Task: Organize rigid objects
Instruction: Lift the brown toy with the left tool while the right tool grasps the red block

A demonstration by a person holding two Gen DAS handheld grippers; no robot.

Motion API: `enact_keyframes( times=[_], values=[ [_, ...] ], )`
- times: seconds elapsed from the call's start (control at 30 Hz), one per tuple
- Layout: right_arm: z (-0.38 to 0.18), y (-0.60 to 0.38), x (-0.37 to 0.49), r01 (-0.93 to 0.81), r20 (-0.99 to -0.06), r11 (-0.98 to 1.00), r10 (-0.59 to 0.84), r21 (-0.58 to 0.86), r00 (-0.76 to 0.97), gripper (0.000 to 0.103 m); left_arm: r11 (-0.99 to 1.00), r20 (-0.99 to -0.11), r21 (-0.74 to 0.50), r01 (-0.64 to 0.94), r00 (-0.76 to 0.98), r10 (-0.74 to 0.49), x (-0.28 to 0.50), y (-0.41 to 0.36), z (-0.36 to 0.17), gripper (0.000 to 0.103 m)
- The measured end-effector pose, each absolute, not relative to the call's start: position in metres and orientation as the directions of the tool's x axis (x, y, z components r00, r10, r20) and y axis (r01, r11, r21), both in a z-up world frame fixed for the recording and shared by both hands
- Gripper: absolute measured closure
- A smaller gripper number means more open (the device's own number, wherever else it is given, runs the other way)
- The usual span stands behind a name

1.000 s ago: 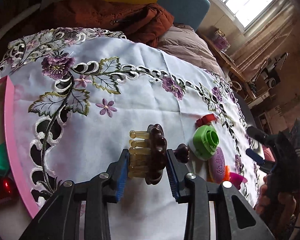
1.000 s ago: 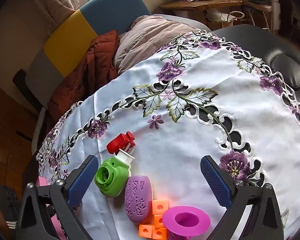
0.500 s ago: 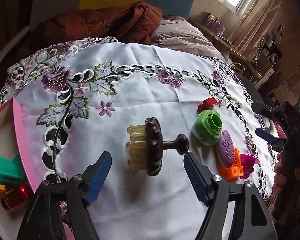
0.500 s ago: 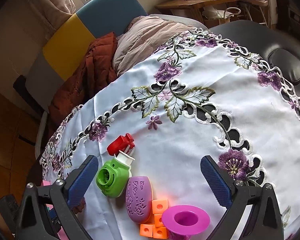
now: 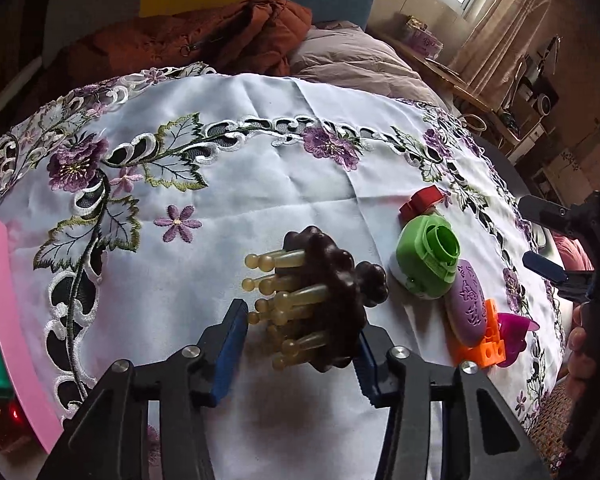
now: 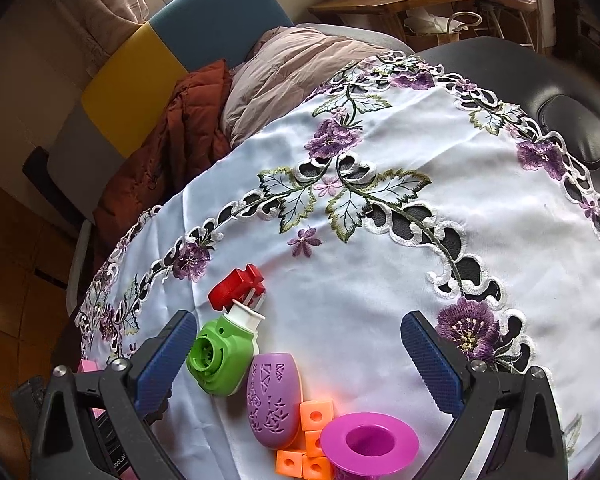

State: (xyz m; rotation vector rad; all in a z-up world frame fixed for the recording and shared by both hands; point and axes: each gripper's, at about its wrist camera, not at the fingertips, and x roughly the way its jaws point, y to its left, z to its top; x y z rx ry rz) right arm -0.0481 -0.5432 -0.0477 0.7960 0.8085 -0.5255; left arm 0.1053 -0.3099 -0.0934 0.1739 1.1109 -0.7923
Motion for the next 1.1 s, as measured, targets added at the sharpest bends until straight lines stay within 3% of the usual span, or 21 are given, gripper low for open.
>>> enact_keyframes(
  times=[0.4, 0.53, 0.67, 1.0, 1.03, 1.07, 1.1],
  values=[
    [-0.055, -0.545, -0.047, 0.678, -0.800, 0.589, -0.085, 0.440, 0.593, 0.000, 0.727, -0.817, -0.266, 0.633, 0.252, -0.519, 0.069, -0.275, -0.078, 0.054],
    [-0.059, -0.529, -0.032, 0.637, -0.825, 0.668, -0.060, 0.384, 0.561, 0.001, 0.710, -0.800, -0.305, 0.635, 0.233, -0.552, 0.056, -0.264, -0.071, 0.054],
    [-0.062, -0.513, -0.010, 0.575, -0.850, 0.758, -0.053, 0.307, 0.524, 0.010, 0.694, -0.785, -0.312, 0.649, 0.236, -0.573, 0.046, -0.254, -0.063, 0.054],
    [-0.078, -0.514, 0.070, 0.457, -0.908, 0.878, -0.071, 0.139, 0.413, 0.011, 0.682, -0.758, -0.333, 0.650, 0.246, -0.604, 0.039, -0.235, -0.048, 0.054],
    [-0.085, -0.515, 0.076, 0.452, -0.916, 0.883, -0.068, 0.130, 0.396, 0.016, 0.684, -0.756, -0.339, 0.646, 0.246, -0.606, 0.040, -0.232, -0.047, 0.054],
    [-0.090, -0.515, 0.079, 0.444, -0.921, 0.887, -0.062, 0.126, 0.385, 0.041, 0.685, -0.755, -0.346, 0.641, 0.244, -0.609, 0.041, -0.231, -0.046, 0.054],
    [-0.094, -0.514, 0.082, 0.442, -0.926, 0.891, -0.074, 0.106, 0.370, 0.053, 0.686, -0.754, -0.351, 0.637, 0.242, -0.611, 0.041, -0.229, -0.046, 0.054]
  ],
)
